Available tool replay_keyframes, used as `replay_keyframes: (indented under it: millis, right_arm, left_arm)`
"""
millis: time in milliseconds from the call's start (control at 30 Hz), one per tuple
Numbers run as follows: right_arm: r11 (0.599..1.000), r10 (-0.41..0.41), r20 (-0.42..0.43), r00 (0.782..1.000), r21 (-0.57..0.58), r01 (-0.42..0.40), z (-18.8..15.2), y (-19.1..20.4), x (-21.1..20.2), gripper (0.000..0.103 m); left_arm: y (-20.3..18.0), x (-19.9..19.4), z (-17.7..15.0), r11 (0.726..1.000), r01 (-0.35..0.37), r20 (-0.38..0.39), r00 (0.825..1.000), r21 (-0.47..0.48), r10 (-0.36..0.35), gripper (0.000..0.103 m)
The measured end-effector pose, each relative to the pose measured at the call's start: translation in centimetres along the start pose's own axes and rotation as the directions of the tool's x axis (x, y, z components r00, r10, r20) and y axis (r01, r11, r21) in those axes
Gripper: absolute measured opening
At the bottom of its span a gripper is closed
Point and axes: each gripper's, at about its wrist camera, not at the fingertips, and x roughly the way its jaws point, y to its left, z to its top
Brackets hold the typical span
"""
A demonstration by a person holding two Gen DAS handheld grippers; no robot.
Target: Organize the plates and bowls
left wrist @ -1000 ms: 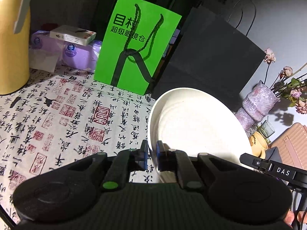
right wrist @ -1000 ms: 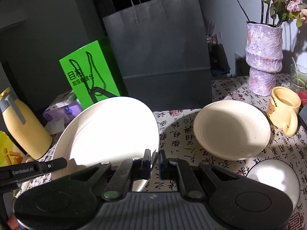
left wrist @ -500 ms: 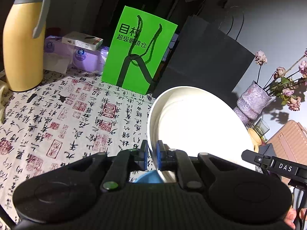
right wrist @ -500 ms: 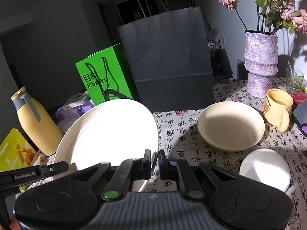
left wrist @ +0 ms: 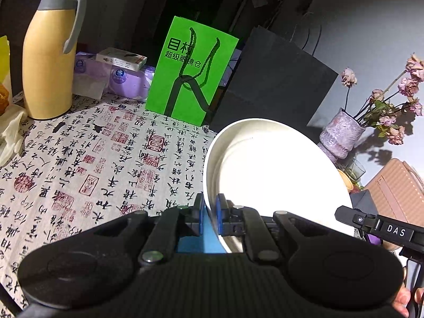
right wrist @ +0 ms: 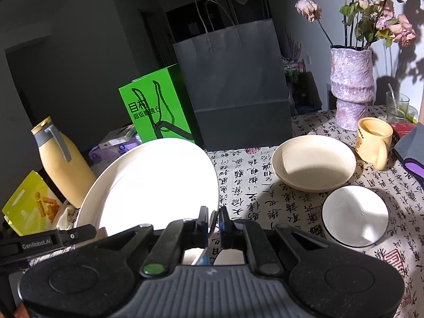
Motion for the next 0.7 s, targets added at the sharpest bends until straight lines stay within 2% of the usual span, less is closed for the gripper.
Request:
replay_keyframes:
  millis: [700]
  right_arm:
    - [1.0,-0.011,0.023,1.0,-0.013,0.012,-4.0,1.1,-5.8,0.007]
  left_arm:
    - [-0.7,-5.5,-3.7,1.0,-0.002,0.013,1.0,0.017,0.001,0.009]
